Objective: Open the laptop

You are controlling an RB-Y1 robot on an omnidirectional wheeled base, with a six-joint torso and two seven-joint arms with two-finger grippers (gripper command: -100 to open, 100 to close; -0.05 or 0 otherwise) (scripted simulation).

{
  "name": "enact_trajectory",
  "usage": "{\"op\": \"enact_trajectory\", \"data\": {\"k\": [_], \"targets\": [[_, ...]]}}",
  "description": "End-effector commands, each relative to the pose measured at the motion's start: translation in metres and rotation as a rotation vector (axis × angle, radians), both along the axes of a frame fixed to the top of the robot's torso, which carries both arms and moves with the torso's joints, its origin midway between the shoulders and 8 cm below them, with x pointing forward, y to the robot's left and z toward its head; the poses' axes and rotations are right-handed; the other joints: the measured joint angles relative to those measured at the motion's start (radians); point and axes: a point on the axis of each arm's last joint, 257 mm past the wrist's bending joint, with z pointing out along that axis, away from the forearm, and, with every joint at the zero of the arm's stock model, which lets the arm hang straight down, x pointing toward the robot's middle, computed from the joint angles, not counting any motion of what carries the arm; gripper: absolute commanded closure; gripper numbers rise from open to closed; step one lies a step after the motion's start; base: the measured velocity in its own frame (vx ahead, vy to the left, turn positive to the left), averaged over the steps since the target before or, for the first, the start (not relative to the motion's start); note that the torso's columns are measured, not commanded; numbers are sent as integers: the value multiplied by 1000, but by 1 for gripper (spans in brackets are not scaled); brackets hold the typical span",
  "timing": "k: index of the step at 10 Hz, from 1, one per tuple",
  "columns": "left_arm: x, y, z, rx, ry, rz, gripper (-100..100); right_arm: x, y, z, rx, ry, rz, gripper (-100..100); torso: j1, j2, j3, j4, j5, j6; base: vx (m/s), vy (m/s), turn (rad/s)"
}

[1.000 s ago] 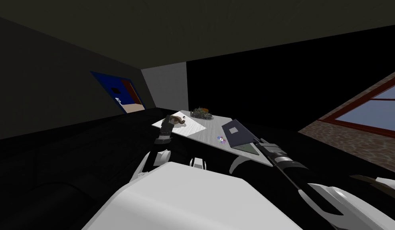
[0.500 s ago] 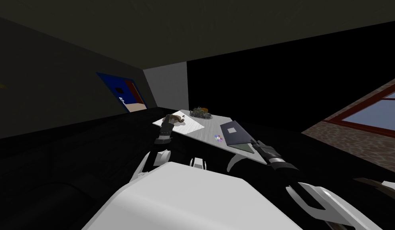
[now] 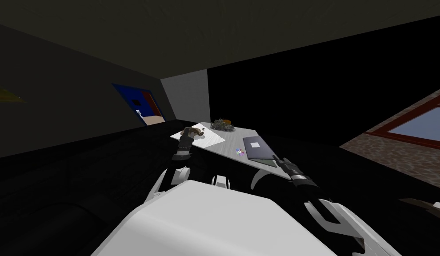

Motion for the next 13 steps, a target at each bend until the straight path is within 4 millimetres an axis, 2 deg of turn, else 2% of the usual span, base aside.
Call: {"op": "enact_trajectory", "data": {"k": [1, 6, 7, 8, 13], "targets": [[0, 0, 0, 0, 0, 0, 0, -2, -11, 18, -4, -1, -4, -100, 1, 3, 2, 1, 1, 2, 25, 51, -11], [0, 0, 0, 0, 0, 0, 0, -3, -22, 50, -2, 0, -1, -100, -7, 5, 4, 2, -1, 2, 5, 32, -7], [0, 0, 0, 0, 0, 0, 0, -4, -20, 46, -4, -1, -1, -100, -7, 5, 3, 2, -1, 2, 3, 9, -1], [0, 0, 0, 0, 0, 0, 0, -4, -20, 47, -2, -1, -2, 0, -7, 5, 3, 2, -1, 2, 0, 0, 0], [0, 0, 0, 0, 0, 0, 0, -4, -20, 47, -2, -1, -2, 0, -6, 5, 3, 2, -1, 2, 0, 0, 0]]}}
